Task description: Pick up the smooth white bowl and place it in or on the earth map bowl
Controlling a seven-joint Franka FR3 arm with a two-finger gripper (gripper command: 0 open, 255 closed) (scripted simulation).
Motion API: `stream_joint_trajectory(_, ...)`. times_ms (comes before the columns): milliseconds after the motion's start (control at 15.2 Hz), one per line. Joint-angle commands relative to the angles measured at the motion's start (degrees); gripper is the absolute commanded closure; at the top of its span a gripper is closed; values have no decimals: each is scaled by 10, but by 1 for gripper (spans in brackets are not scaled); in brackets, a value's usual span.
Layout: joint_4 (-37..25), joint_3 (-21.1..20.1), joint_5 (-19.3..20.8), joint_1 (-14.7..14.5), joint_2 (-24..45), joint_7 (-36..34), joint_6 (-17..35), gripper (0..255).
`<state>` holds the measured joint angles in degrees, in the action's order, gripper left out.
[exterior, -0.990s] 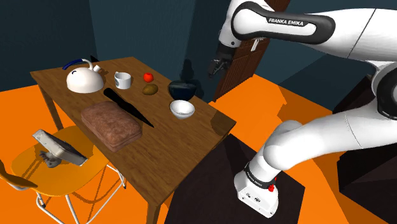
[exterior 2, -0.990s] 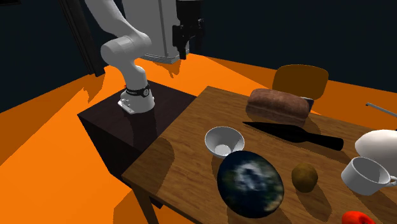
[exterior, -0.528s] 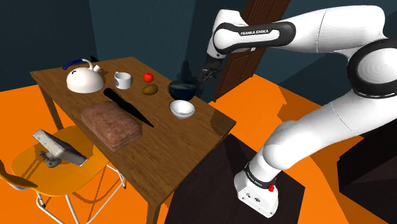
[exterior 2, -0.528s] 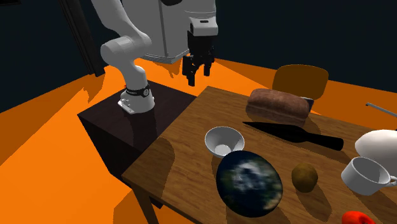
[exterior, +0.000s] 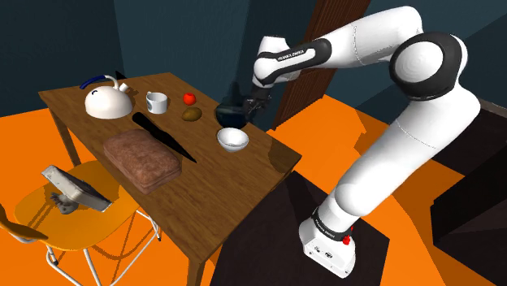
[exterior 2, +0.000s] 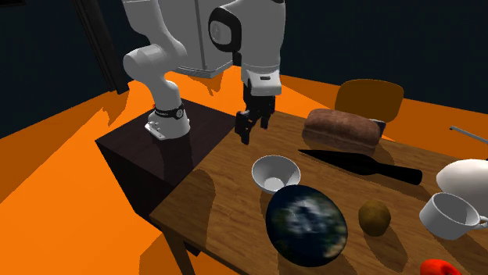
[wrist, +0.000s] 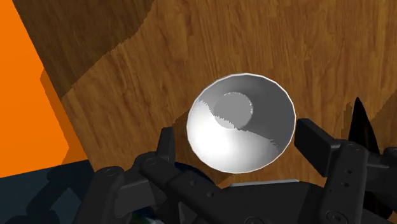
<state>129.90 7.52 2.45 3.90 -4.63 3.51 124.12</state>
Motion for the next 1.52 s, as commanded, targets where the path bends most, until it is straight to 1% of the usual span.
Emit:
stream_joint_trajectory(0, -15, 5, -4, 4, 39, 3, 21, 0)
stream_joint_trajectory(462, -93, 15, -28, 21, 187, 18, 76, 0)
stream_joint_trajectory(990, -78, 12, -36, 24, 225, 23, 128, 0)
stream_joint_trajectory(1452, -78, 12, -36, 24, 225, 23, 128, 0)
